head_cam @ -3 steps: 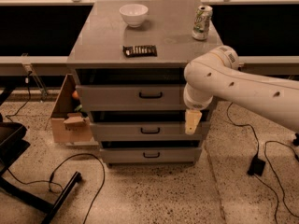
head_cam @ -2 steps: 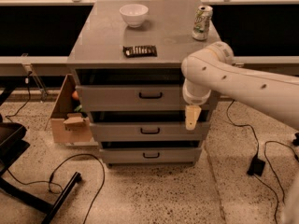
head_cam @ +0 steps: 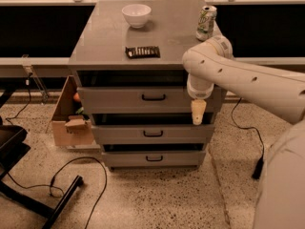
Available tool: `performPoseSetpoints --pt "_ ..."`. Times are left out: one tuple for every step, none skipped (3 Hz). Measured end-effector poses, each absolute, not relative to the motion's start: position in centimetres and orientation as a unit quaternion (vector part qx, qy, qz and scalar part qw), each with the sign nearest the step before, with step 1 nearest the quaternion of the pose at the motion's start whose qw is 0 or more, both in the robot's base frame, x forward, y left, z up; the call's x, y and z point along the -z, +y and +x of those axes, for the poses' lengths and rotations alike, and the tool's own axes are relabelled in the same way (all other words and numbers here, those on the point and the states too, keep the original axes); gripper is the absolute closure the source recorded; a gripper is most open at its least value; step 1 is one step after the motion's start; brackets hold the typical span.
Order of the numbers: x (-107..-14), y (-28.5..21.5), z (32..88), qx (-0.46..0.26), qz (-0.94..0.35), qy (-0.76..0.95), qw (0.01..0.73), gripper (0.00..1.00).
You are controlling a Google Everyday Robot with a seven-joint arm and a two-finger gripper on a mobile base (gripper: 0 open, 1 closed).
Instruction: Open top drawer
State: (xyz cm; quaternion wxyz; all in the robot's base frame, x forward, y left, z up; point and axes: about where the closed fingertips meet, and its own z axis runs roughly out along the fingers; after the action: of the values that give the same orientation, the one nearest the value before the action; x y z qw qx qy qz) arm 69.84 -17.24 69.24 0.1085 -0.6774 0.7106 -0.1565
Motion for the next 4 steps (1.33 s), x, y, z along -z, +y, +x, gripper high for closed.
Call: performPoseSetpoints --pt "-68.0 -18.0 70.6 0.151 -0.673 0.718 0.095 0.04" --pt "-67.3 -18.4 70.8 0.145 -0.669 0.724 0.089 0.27" --pt "-66.7 -18.7 70.8 0.137 -0.666 0.728 0.082 0.50" --pt "-66.8 -18.9 70.8 0.135 -0.664 0.731 0.080 0.73"
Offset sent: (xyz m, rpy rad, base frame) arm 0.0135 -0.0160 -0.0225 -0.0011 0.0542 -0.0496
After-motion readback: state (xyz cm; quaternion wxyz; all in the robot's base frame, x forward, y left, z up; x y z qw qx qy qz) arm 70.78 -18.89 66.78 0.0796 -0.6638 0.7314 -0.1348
